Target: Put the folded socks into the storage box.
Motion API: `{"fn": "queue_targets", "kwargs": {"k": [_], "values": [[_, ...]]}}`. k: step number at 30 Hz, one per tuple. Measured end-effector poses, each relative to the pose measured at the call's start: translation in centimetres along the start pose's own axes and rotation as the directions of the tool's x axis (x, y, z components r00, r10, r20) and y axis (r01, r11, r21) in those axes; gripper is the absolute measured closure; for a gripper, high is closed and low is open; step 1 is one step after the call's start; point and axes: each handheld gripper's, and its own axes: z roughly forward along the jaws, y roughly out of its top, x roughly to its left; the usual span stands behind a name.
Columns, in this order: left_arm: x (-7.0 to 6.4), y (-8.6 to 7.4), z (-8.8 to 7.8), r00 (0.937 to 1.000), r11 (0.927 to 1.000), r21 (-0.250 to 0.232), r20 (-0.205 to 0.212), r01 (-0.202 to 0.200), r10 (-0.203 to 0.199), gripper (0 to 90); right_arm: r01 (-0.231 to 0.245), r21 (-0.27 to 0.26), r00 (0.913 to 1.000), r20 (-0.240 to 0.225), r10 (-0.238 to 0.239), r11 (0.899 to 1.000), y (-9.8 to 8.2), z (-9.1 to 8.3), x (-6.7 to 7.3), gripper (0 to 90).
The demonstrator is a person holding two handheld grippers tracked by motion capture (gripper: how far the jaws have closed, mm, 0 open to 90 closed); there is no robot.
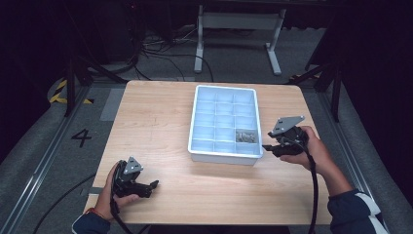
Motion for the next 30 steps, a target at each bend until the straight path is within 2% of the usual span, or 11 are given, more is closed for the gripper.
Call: {"fn": "queue_targets", "kwargs": {"k": [12,22,30], "values": [[0.0,0.0,0.0,1.0,1.0,0.0,0.0,0.0,0.0,4.4,0.003,-0.018,0.9997,0.025,-0.002,1.0,-2.4,-1.5,1.0,46.4],[0.0,0.0,0.0,1.0,1.0,0.0,0.0,0.0,0.0,4.4,0.001,0.002,0.9987,0.052,-0.001,1.0,-4.7,-1.4,1.5,44.9],[0.0,0.0,0.0,1.0,1.0,0.0,0.0,0.0,0.0,4.3,-0.026,0.013,0.9979,0.06,0.025,1.0,-6.9,-1.1,1.8,43.3]]}}
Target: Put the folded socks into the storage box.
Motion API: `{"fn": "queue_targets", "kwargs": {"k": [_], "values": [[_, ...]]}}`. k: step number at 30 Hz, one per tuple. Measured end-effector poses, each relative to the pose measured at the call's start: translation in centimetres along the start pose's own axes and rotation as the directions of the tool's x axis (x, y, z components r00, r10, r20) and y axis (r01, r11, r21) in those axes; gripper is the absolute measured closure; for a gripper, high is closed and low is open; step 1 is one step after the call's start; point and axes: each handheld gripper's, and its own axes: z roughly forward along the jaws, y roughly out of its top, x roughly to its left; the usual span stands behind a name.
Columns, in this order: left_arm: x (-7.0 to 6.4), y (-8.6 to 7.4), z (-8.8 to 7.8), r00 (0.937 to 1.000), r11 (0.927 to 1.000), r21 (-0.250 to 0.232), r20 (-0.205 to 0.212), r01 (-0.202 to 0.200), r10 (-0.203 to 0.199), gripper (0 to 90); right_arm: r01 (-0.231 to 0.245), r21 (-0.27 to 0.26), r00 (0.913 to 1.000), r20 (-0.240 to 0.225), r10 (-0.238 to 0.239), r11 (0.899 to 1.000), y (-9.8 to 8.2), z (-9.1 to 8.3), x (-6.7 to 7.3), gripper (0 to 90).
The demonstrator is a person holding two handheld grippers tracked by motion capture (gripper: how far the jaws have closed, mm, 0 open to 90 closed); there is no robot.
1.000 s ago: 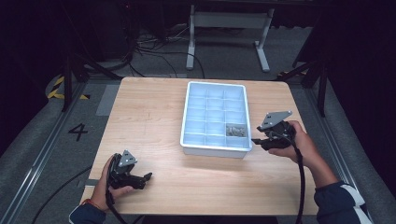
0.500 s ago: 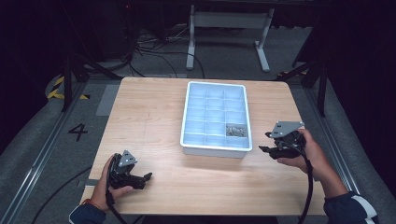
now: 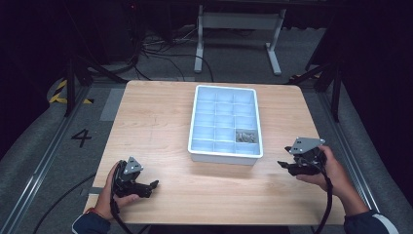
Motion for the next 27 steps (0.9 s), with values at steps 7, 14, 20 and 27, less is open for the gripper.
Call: {"fn": "queue_targets", "kwargs": {"k": [7,14,20,27], "values": [[0.0,0.0,0.0,1.0,1.0,0.0,0.0,0.0,0.0,4.3,-0.006,0.035,1.0,0.006,0.006,0.999,-2.2,0.6,0.5,41.8],[0.0,0.0,0.0,1.0,1.0,0.0,0.0,0.0,0.0,4.3,-0.015,0.046,0.9998,0.012,0.014,0.999,-4.3,0.8,0.7,39.5],[0.0,0.0,0.0,1.0,1.0,0.0,0.0,0.0,0.0,4.3,-0.036,0.019,0.9992,0.015,0.036,0.999,-6.2,0.7,0.9,37.5],[0.0,0.0,0.0,1.0,1.0,0.0,0.0,0.0,0.0,4.3,-0.068,0.018,0.9977,0.006,0.068,0.998,-8.1,0.9,1.1,35.3]]}}
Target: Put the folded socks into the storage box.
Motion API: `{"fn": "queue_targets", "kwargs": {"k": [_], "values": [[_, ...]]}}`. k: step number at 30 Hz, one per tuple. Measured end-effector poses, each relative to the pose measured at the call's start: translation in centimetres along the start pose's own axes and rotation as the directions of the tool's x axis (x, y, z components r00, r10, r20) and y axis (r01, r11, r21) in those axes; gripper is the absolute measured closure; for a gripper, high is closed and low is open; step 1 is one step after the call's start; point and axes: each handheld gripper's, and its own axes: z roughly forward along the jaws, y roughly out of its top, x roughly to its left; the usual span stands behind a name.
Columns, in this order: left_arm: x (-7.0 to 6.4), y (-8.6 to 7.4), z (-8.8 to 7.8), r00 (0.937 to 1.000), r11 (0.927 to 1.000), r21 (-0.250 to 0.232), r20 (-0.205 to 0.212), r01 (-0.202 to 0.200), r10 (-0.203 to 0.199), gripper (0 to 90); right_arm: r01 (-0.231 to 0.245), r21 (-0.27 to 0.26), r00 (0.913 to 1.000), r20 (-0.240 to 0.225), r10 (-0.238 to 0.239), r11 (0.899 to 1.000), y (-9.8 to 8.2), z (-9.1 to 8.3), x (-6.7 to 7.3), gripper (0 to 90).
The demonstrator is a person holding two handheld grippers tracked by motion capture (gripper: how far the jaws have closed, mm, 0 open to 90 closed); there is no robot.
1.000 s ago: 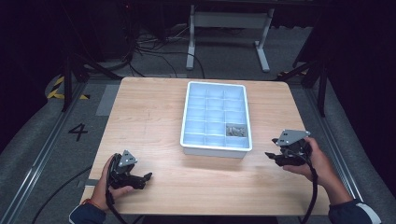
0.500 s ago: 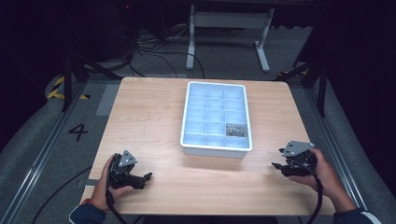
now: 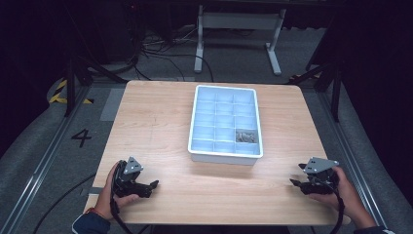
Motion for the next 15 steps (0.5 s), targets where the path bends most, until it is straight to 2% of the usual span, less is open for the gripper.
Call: {"fn": "queue_targets", "kwargs": {"k": [2,5,11,13,15], "values": [[0.0,0.0,0.0,1.0,1.0,0.0,0.0,0.0,0.0,4.3,-0.005,-0.006,1.0,0.006,0.005,1.0,-0.2,0.0,0.0,35.1],[0.0,0.0,0.0,1.0,1.0,-0.001,0.001,0.003,-0.003,4.3,-0.055,-0.034,0.9985,-0.006,0.054,0.998,-1.2,-0.1,-0.1,33.0],[0.0,0.0,0.0,1.0,1.0,0.001,0.0,-0.002,0.002,4.3,-0.096,-0.039,0.9954,-0.009,0.096,0.995,-2.5,0.0,-0.1,28.5],[0.0,0.0,0.0,1.0,1.0,0.004,-0.002,-0.002,0.002,4.2,-0.139,-0.061,0.9902,-0.015,0.138,0.988,-3.2,0.0,-0.2,26.2],[0.1,0.1,0.0,0.9999,0.9999,0.007,-0.005,-0.011,0.011,4.1,-0.198,-0.095,0.9801,-0.034,0.195,0.976,-4.1,-0.1,-0.2,23.7]]}}
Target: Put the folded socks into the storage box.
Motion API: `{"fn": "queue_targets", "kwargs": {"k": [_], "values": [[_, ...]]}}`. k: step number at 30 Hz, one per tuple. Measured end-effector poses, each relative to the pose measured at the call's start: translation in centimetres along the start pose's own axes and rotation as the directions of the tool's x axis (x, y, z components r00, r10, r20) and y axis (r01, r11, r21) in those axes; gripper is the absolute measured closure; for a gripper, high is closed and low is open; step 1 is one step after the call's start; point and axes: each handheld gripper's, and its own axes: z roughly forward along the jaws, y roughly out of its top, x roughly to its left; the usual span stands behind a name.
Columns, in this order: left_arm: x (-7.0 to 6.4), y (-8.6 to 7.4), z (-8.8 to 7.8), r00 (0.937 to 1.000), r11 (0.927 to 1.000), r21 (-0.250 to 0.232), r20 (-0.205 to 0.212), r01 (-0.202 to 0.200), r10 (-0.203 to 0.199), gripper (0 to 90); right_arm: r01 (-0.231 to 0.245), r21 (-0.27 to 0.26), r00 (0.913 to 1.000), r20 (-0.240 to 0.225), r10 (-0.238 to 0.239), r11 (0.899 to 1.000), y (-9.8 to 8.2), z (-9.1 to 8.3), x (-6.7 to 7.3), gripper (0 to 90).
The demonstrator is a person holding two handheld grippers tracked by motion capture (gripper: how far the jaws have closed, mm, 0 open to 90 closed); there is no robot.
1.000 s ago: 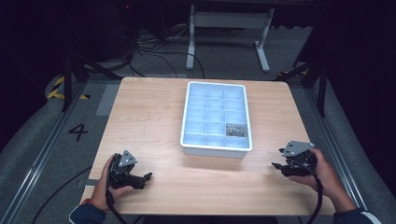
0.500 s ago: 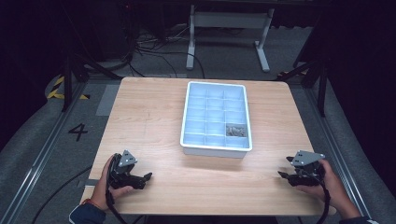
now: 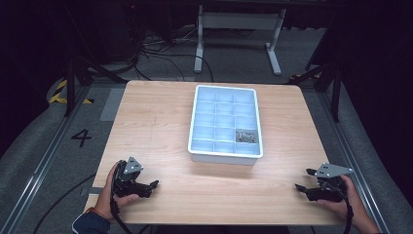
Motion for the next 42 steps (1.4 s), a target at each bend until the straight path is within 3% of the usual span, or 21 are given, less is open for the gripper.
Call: {"fn": "queue_targets", "kwargs": {"k": [2,6,29,42], "values": [[0.0,0.0,0.0,1.0,1.0,-0.002,0.002,0.003,-0.003,4.0,-0.052,-0.041,0.9986,-0.015,0.051,0.998,-0.9,0.0,-0.4,20.8],[0.0,0.0,0.0,1.0,1.0,-0.001,0.004,0.004,-0.004,3.9,-0.107,-0.077,0.9936,-0.043,0.104,0.991,-1.7,0.1,-0.8,18.8],[0.0,0.0,0.0,1.0,1.0,-0.003,0.006,0.004,-0.004,3.9,-0.106,-0.075,0.9937,-0.043,0.103,0.992,-1.7,0.2,-1.0,17.7],[0.0,0.0,0.1,0.9998,0.9999,-0.007,0.011,0.015,-0.015,3.7,-0.127,-0.073,0.9919,-0.023,0.125,0.989,-1.5,0.3,-1.1,17.8]]}}
